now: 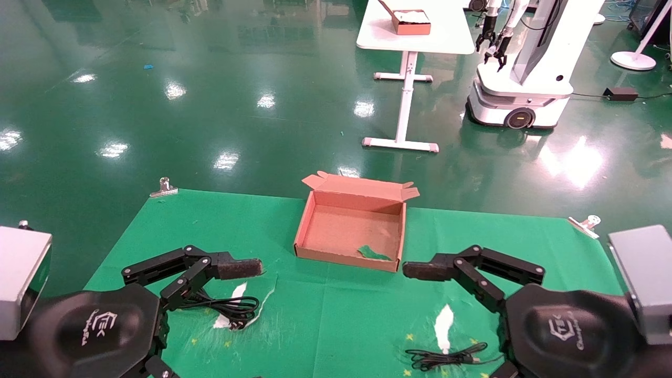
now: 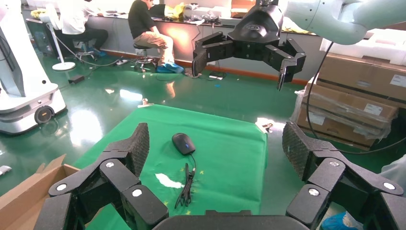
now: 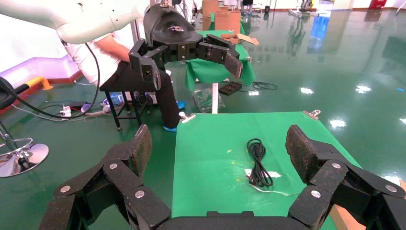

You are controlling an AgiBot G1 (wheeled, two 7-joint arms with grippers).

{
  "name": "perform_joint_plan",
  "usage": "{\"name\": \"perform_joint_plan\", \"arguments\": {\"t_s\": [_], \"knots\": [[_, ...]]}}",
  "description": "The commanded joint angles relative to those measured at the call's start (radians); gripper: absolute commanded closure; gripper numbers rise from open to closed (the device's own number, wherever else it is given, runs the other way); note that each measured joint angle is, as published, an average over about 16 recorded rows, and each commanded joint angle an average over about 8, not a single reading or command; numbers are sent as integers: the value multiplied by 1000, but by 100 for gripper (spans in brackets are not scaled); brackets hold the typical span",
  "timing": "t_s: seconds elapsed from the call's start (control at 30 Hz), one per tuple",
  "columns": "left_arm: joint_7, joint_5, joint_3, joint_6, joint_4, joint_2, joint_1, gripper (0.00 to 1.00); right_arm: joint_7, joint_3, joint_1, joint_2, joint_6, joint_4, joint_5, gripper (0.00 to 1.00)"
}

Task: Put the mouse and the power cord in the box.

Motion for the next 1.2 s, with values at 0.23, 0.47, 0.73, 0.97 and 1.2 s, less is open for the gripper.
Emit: {"name": "perform_joint_plan", "arguments": {"t_s": [0.23, 0.47, 0.73, 0.97, 1.2], "knots": [[0, 0, 0, 0, 0, 0, 0, 0, 0, 0, 0, 0, 0, 0, 0, 0], [0, 0, 0, 0, 0, 0, 0, 0, 0, 0, 0, 0, 0, 0, 0, 0], [0, 0, 0, 0, 0, 0, 0, 0, 0, 0, 0, 0, 0, 0, 0, 0], [1, 3, 1, 0, 0, 1, -1, 0, -1, -1, 2, -1, 1, -2, -1, 0], [46, 174, 76, 47, 22, 22, -86, 0, -29, -22, 23, 11, -29, -37, -63, 0]]}}
